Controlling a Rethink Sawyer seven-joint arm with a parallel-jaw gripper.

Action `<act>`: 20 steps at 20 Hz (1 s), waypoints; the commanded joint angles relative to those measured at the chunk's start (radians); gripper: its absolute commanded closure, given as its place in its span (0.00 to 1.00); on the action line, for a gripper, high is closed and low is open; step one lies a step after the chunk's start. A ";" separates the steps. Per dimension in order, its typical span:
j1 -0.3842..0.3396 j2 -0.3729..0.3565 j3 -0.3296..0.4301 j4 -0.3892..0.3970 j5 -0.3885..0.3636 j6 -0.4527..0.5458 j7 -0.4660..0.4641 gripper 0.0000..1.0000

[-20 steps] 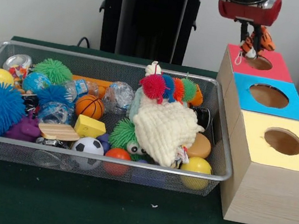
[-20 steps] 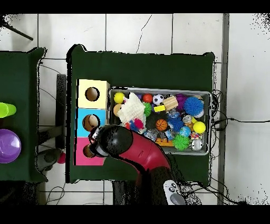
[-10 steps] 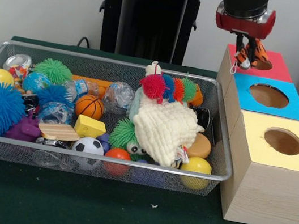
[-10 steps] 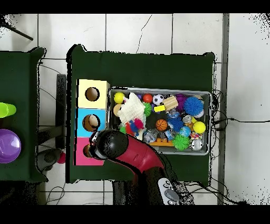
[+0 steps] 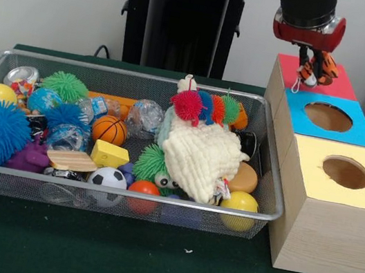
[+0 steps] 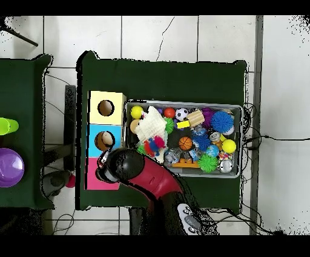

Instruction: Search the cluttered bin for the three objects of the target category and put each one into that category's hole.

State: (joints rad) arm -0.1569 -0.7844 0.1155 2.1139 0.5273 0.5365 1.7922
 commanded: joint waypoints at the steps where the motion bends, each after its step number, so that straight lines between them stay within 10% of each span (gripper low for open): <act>1: 0.028 0.003 0.087 0.064 0.106 -0.064 0.229 1.00; 20: 0.060 -0.029 0.075 0.148 0.165 -0.019 0.176 1.00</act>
State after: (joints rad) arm -0.0825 -0.8114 0.1247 2.1685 0.6201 0.5363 1.7922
